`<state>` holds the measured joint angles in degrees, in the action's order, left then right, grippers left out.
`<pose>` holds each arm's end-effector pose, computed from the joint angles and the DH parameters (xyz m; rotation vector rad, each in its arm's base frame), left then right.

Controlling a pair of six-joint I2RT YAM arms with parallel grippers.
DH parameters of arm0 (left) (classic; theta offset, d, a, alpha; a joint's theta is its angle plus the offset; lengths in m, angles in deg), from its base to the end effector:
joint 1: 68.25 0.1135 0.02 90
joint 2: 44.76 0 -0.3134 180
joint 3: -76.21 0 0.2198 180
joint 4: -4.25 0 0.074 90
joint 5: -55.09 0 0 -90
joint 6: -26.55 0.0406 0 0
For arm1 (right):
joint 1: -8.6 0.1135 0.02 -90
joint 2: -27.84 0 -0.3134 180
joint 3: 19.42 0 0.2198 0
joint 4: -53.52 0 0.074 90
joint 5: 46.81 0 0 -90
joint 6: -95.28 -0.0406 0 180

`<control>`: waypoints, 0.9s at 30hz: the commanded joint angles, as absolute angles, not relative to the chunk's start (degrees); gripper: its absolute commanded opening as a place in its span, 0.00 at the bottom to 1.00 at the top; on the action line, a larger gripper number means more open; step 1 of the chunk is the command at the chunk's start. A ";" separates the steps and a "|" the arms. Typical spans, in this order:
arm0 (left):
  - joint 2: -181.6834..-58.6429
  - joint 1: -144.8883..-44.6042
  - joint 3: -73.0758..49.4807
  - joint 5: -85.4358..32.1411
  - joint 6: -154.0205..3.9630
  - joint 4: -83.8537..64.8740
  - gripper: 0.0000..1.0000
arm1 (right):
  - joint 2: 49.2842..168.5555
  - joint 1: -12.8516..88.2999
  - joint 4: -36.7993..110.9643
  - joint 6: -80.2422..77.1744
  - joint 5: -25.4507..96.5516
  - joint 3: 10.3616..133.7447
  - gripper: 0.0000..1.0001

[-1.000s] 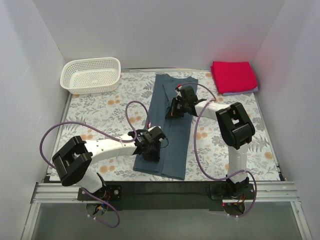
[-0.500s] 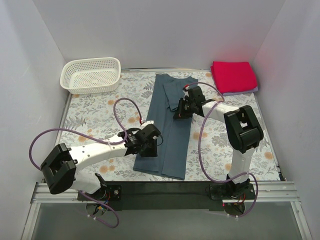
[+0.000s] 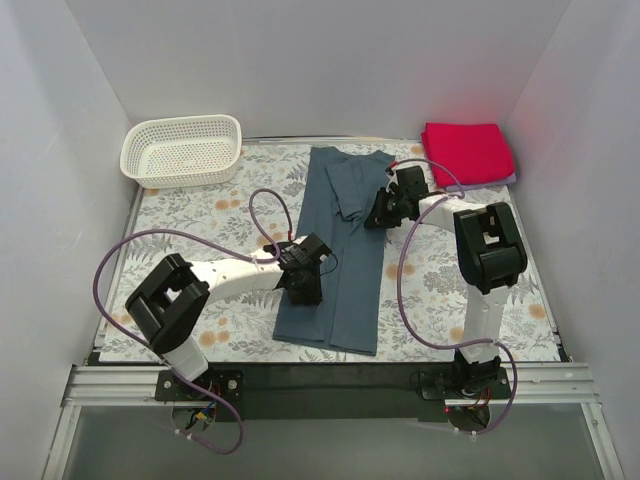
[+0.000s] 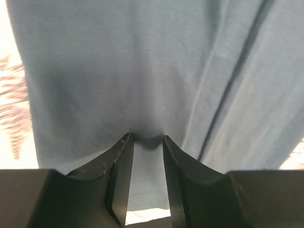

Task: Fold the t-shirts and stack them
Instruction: Fold the tshirt

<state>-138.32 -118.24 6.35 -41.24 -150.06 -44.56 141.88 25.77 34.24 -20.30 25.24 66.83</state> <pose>0.1803 -0.2078 0.2289 -0.9363 2.7508 -0.3559 0.3965 0.1356 0.2148 0.0280 2.4647 0.7144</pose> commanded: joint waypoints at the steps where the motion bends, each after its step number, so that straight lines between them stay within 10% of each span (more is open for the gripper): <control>1: -140.11 -118.17 1.93 -36.41 -151.95 -43.15 0.31 | 145.51 23.28 33.20 -16.35 27.37 71.29 0.22; 11: -141.36 -118.17 -5.81 -34.19 -154.59 -47.00 0.54 | 147.12 18.62 26.87 -10.28 26.76 82.82 0.25; 27: -119.82 -119.31 15.09 -42.82 -161.27 -59.14 0.68 | 100.57 30.99 7.98 -13.96 39.49 45.39 0.53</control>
